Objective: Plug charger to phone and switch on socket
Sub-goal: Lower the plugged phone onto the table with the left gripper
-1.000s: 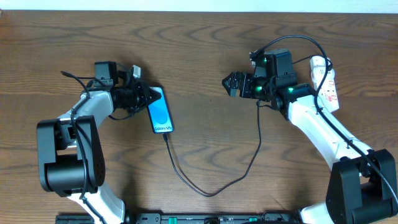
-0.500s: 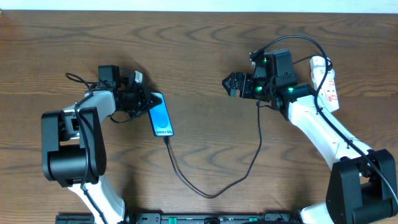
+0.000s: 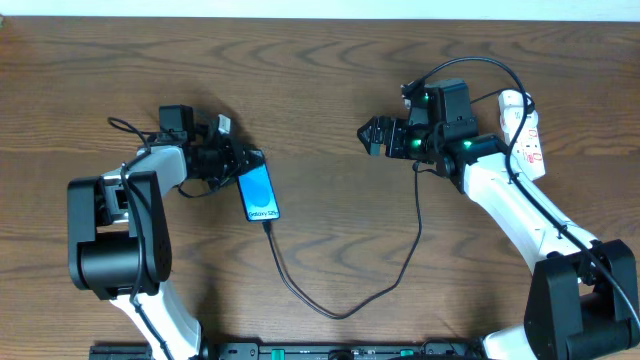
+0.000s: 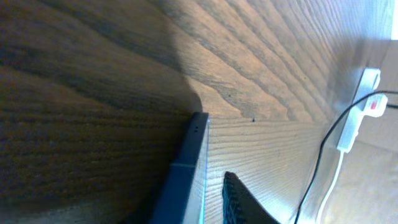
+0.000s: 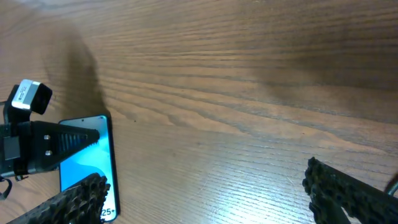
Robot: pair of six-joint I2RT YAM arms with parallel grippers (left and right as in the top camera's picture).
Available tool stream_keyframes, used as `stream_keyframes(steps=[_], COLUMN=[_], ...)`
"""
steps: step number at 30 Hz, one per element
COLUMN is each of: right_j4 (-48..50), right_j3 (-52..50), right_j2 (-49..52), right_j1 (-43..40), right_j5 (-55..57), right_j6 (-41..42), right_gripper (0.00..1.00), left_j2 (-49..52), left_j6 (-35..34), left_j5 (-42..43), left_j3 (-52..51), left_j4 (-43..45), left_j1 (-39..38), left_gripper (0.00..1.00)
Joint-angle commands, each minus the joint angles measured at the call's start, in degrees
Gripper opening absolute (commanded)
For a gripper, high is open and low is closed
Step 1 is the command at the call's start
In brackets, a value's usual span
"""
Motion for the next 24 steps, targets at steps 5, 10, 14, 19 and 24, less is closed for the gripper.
stream_keyframes(steps=[5,10,14,19,24], right_j4=[-0.07,-0.07,-0.07,-0.07,-0.04], right_j3=[0.35,0.35,0.35,0.35,0.35], right_j2=[-1.03,-1.03,-1.03,-1.03,-1.03], right_j1=[0.24,0.24,0.24,0.24,0.24], right_j5=[0.24,0.26,0.24,0.26,0.26], right_j6=[-1.2,-1.2,-1.2,-1.2,-1.2], right_gripper=[0.99,0.99,0.99,0.99,0.99], left_j2=[0.85,0.85,0.85,0.85,0.85], left_j6=[0.52,0.52,0.52,0.48,0.46], left_j5=[0.02,0.0,0.0,-5.73,-9.31], left_j3=[-0.13,-0.13,-0.13,-0.13,-0.11], left_j4=[-0.17,-0.17,-0.2,-3.19,-5.53], left_j1=[-0.24,-0.24,-0.24,-0.24,-0.24], left_gripper=[0.29,0.51,0.68,0.73,0.75])
